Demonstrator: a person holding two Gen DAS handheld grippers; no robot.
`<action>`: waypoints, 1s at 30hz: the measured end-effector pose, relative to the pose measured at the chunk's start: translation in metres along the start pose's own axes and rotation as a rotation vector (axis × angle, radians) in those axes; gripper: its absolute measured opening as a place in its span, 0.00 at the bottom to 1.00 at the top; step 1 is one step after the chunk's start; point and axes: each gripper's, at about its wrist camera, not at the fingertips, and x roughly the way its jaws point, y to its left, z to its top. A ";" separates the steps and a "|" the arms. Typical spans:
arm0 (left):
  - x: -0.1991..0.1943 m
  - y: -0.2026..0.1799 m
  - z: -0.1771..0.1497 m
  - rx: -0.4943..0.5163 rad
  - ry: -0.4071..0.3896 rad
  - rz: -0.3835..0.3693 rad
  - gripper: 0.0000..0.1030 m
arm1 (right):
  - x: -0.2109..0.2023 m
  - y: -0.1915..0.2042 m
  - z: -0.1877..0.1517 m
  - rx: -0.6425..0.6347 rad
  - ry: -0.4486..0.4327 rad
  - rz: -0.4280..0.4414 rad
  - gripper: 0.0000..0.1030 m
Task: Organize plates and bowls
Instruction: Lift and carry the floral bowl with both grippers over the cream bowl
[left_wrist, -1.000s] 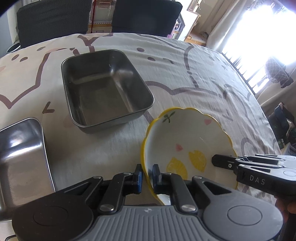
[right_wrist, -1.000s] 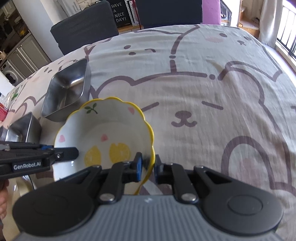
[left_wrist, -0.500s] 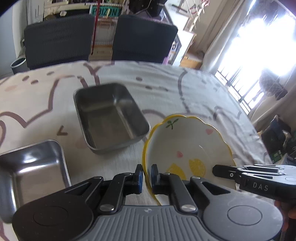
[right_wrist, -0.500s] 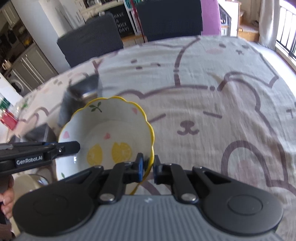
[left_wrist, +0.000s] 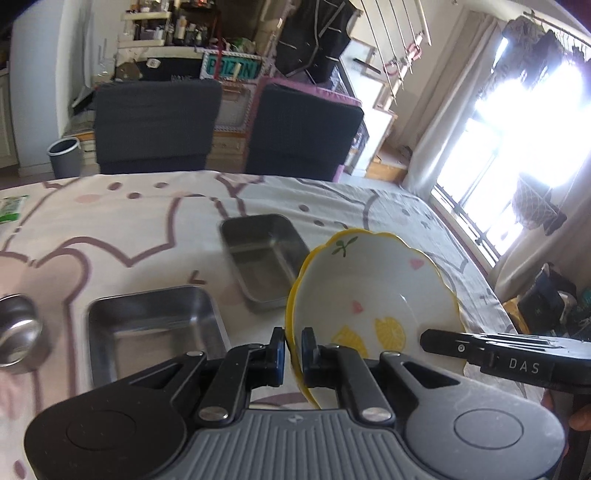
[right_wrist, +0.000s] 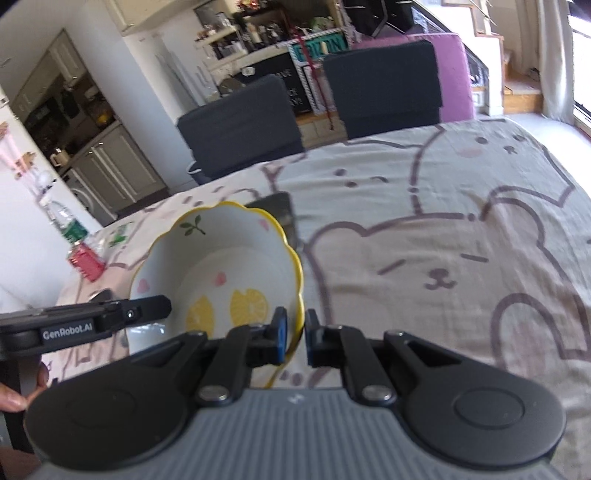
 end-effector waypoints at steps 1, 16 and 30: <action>-0.006 0.004 -0.002 -0.006 -0.006 0.004 0.09 | -0.001 0.006 -0.002 -0.008 -0.001 0.008 0.12; -0.068 0.053 -0.042 -0.080 -0.037 0.060 0.09 | 0.011 0.067 -0.030 -0.093 0.044 0.101 0.11; -0.058 0.080 -0.077 -0.120 0.088 0.097 0.09 | 0.037 0.102 -0.058 -0.231 0.185 0.071 0.11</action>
